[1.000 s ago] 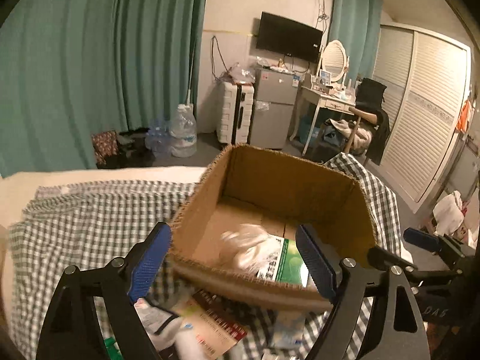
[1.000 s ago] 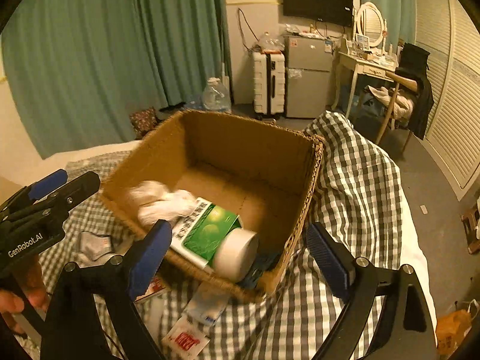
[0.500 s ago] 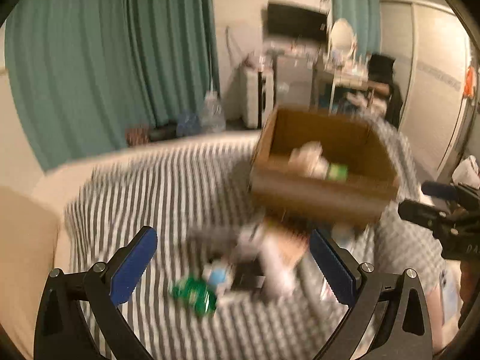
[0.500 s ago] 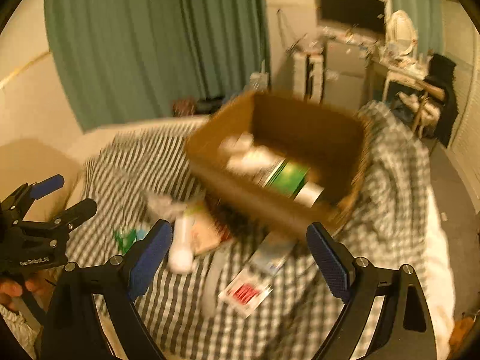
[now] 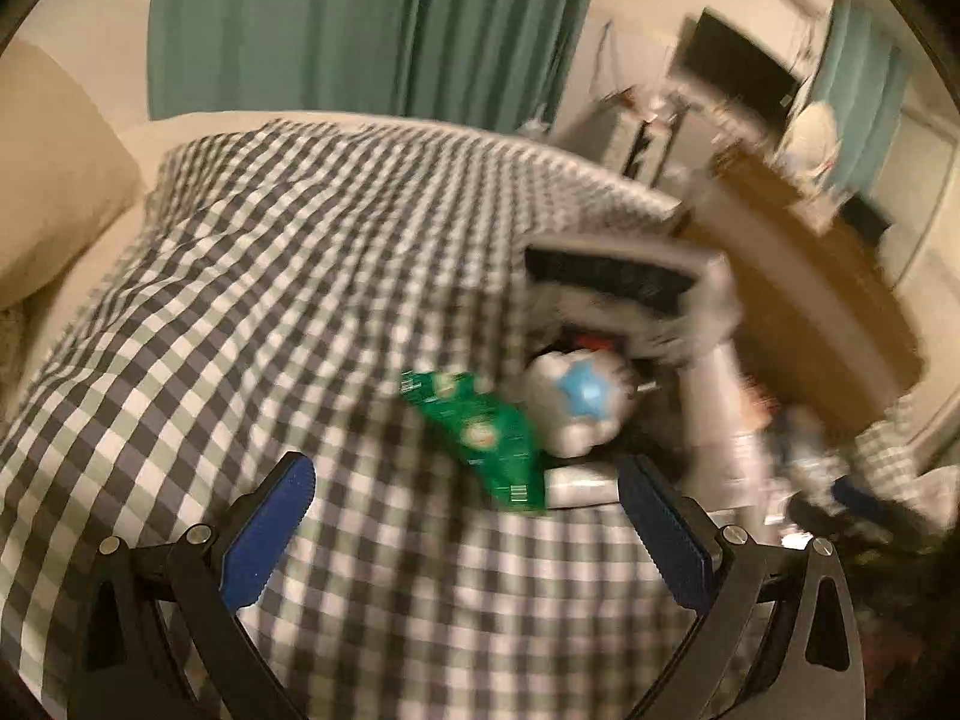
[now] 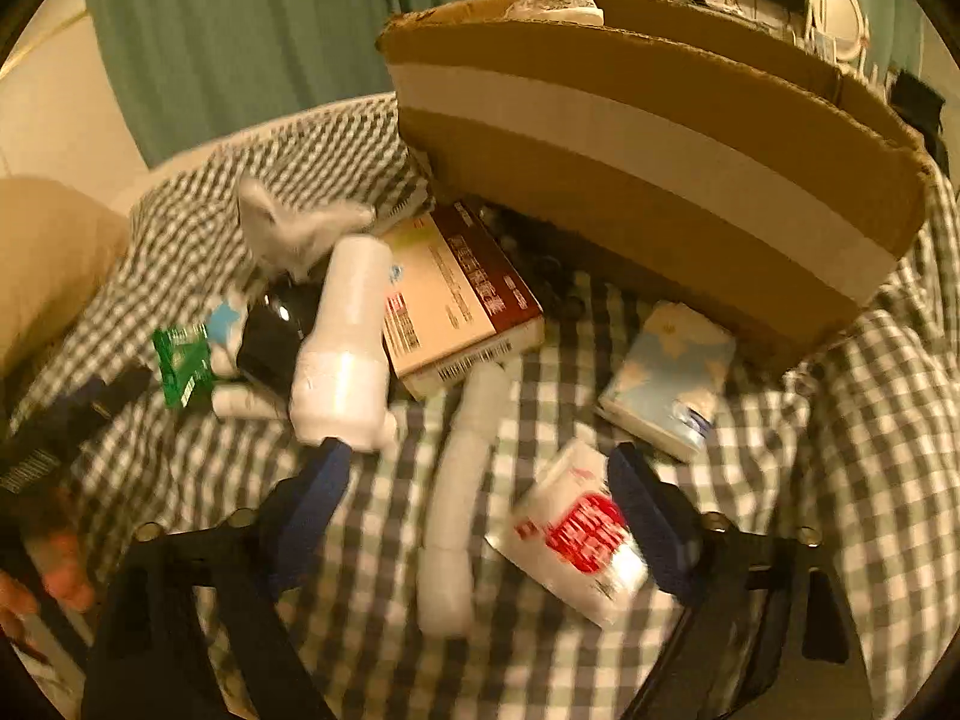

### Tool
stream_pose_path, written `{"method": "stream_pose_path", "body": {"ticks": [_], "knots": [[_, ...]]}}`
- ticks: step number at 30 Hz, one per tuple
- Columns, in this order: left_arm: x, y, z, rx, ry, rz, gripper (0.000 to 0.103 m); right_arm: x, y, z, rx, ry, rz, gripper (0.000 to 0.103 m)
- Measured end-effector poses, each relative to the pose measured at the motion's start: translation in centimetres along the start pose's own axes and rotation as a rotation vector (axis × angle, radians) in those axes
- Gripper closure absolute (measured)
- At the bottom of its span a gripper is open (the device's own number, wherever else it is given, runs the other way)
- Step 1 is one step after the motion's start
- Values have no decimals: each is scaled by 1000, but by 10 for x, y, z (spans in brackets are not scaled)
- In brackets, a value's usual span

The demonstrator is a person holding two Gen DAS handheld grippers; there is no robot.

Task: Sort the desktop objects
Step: 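Move both tools back over the bed toward the remaining items, then grasp the green snack packet with the left tool while the right tool grasps the white tube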

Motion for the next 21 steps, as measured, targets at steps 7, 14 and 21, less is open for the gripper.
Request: {"method": "stream_pose_path", "body": {"ticks": [7,14,21], "knots": [[-11,31,-2,-39,-42,9,0,-7,34,-5,-75,-57,-62,34],[-11,52,5,-22,-72,-19,0,-4,47,-12,-108,-51,-64,38],[-5,86,-4,-98,-6,32,0,-1,55,-16,-110,-78,-97,66]]}}
Point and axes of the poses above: each gripper's, at about its wrist camera, not at the fingertips, and y roughly the way its jaws point, x to its right, z to its top, the point moved 7 cm from there along y, roughly the way its jaws point, and after that the axes turned 4 degrees about -z, right-handed, at the moved point
